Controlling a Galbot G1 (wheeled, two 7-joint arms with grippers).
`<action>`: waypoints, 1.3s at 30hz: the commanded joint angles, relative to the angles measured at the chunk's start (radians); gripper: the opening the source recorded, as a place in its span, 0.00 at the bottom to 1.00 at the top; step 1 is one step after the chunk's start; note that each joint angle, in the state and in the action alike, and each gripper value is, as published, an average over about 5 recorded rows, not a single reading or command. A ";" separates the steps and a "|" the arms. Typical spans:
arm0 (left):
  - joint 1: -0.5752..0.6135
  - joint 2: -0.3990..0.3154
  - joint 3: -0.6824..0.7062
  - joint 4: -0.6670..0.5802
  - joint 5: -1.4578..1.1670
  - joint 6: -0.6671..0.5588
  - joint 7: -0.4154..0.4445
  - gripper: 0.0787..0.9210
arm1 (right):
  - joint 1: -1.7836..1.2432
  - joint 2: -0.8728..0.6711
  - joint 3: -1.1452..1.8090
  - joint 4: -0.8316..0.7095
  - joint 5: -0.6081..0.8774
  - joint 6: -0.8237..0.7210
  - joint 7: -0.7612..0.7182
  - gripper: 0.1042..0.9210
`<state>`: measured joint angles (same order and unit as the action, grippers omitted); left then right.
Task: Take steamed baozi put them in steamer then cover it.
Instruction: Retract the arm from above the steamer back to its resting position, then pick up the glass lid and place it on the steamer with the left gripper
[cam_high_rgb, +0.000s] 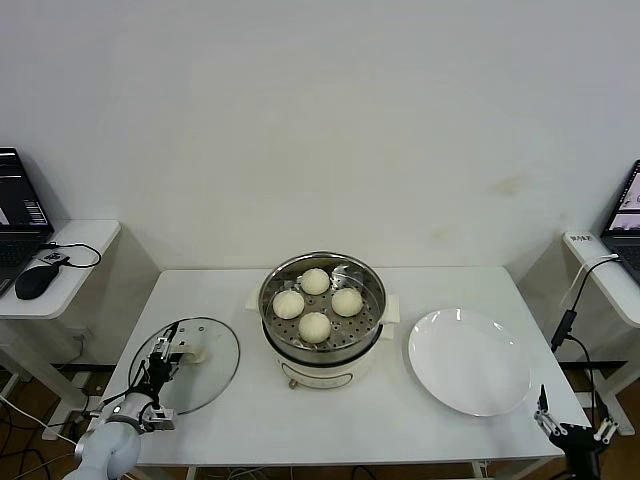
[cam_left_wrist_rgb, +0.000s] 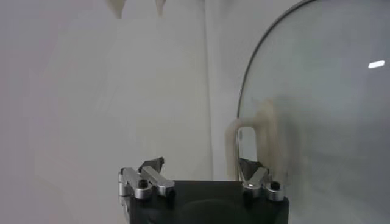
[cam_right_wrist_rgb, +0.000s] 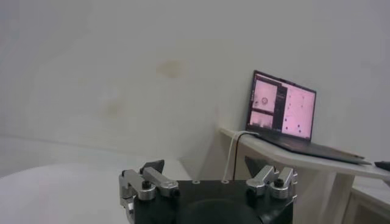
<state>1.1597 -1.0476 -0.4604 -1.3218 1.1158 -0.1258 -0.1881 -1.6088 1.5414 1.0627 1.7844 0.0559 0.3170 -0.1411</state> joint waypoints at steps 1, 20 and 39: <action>-0.009 0.003 0.006 0.012 -0.009 0.001 0.011 0.66 | -0.001 0.002 -0.005 -0.006 -0.003 -0.001 -0.001 0.88; -0.003 -0.012 -0.008 0.027 -0.034 -0.003 -0.030 0.07 | -0.007 0.001 -0.012 -0.007 -0.011 0.003 -0.006 0.88; 0.207 0.056 -0.201 -0.504 -0.129 0.196 0.094 0.07 | -0.007 -0.007 -0.072 0.017 -0.081 0.018 -0.006 0.88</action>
<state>1.2740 -1.0284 -0.5726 -1.5392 1.0428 -0.0379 -0.1805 -1.6143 1.5340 1.0179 1.7960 0.0185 0.3286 -0.1484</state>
